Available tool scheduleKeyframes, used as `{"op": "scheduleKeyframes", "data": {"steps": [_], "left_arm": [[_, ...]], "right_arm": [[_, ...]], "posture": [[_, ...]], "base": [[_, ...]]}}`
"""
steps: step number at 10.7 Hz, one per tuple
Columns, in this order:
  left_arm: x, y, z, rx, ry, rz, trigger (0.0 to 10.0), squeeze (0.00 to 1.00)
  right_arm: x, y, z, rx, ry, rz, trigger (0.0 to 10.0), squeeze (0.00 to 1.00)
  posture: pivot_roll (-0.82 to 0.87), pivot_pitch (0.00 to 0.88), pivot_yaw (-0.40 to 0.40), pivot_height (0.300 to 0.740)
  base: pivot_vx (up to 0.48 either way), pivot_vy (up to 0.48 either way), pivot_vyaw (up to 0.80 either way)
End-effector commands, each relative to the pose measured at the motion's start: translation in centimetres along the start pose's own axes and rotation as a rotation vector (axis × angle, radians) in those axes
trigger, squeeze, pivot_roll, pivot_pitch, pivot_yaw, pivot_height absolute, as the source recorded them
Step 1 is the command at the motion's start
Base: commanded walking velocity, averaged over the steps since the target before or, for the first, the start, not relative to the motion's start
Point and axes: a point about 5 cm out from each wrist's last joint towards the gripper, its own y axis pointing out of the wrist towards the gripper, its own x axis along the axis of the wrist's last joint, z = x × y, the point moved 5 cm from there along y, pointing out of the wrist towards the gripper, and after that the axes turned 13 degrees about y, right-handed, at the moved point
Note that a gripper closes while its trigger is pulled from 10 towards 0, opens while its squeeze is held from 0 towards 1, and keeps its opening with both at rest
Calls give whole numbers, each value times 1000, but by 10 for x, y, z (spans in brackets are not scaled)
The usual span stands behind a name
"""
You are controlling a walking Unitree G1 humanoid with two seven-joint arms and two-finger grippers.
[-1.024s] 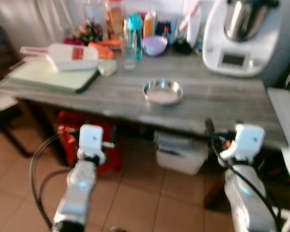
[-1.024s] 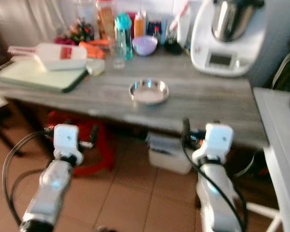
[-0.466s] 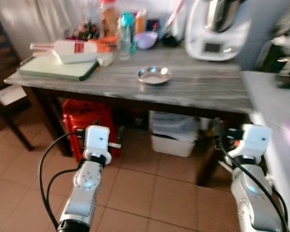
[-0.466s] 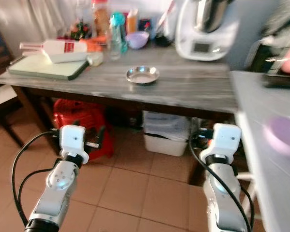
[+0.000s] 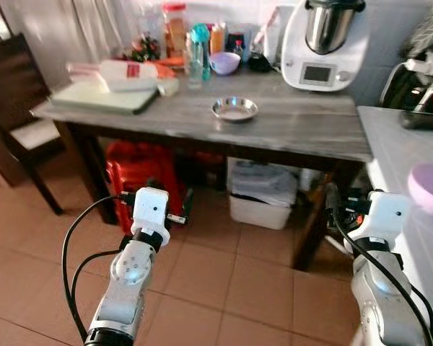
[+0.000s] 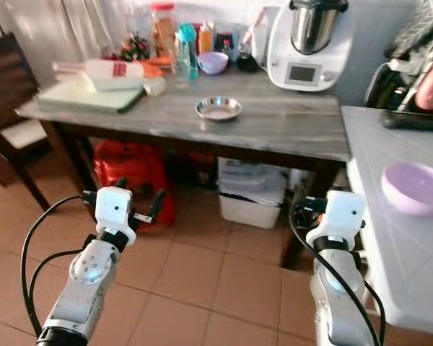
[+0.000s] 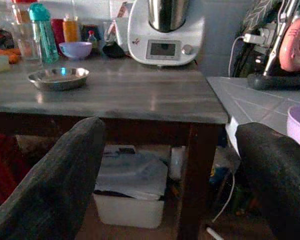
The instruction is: Setting the table
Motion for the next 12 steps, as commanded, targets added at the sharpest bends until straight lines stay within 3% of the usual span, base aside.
{"op": "scheduleKeyframes", "data": {"steps": [1, 5, 12], "left_arm": [[2, 2, 0, -10, 5, -5, 10000, 0], [-1, 0, 2, -8, -6, 9, 10000, 0], [-1, 2, 1, -16, -14, 13, 10000, 0]], "right_arm": [[3, 4, 2, 4, 4, -8, 10000, 494], [-1, 2, 5, 15, 5, 2, 10000, 345], [-5, 4, 9, 33, -7, 12, 10000, 318]], "posture": [[35, 0, -10, 740], [35, 0, -12, 740], [36, 0, -12, 740]], "base": [[0, -251, 0], [0, -374, 0], [0, -374, 0]]}}
